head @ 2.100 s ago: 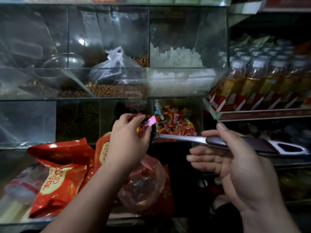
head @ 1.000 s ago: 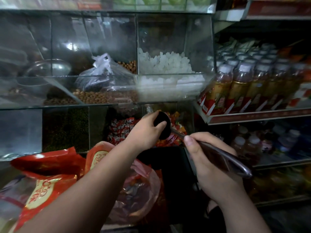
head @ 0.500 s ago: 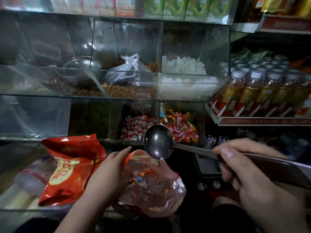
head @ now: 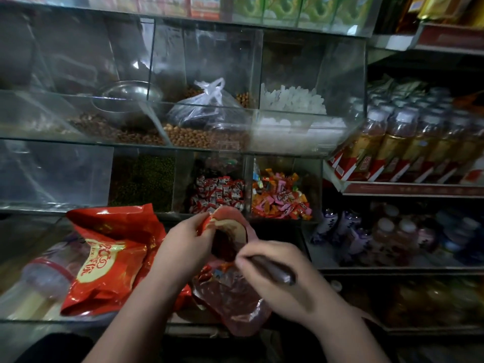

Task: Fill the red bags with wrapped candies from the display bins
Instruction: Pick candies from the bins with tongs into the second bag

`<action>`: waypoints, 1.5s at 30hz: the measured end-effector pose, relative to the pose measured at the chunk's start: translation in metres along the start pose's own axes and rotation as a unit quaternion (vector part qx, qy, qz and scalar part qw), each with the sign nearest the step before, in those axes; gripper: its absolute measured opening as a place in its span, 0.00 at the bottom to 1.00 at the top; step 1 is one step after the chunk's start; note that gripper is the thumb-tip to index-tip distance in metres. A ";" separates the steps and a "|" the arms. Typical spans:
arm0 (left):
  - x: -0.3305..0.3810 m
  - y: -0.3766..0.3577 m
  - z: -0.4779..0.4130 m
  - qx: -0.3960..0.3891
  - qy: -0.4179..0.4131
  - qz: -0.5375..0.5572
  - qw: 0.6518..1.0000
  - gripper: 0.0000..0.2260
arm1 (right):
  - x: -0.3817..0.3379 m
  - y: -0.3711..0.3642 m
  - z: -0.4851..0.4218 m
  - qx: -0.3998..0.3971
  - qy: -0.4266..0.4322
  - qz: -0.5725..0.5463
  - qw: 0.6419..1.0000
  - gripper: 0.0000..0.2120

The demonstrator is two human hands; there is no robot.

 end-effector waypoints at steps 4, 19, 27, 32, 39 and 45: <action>-0.014 0.004 0.026 -0.066 0.033 -0.052 0.996 0.32 | 0.032 -0.034 -0.029 -0.075 0.011 0.134 0.988 0.10; -0.019 0.001 0.038 -0.053 -0.009 -0.062 0.997 0.31 | 0.075 -0.075 -0.068 0.016 -0.100 0.140 0.985 0.13; -0.029 0.004 0.033 -0.035 0.054 -0.006 0.998 0.25 | 0.081 -0.071 -0.073 0.143 -0.097 -0.031 0.984 0.03; -0.032 0.003 0.034 -0.040 0.057 -0.010 0.997 0.28 | 0.073 -0.068 -0.078 0.135 -0.144 0.006 0.980 0.03; -0.035 0.008 0.036 -0.053 0.090 0.015 0.994 0.30 | 0.061 -0.064 -0.079 0.130 -0.164 -0.051 0.977 0.05; -0.039 0.017 0.036 -0.052 0.107 0.031 0.992 0.31 | 0.051 -0.069 -0.080 0.069 -0.196 -0.067 0.976 0.06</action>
Point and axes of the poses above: each hand's wrist, its own z-axis away from the middle knuckle, its own y-axis out of the back of the hand, x = y × z, the point moved 1 cm from there along -z, towards the middle knuckle, and after that the axes turned 1 degree about -x, right-handed, at the moved point
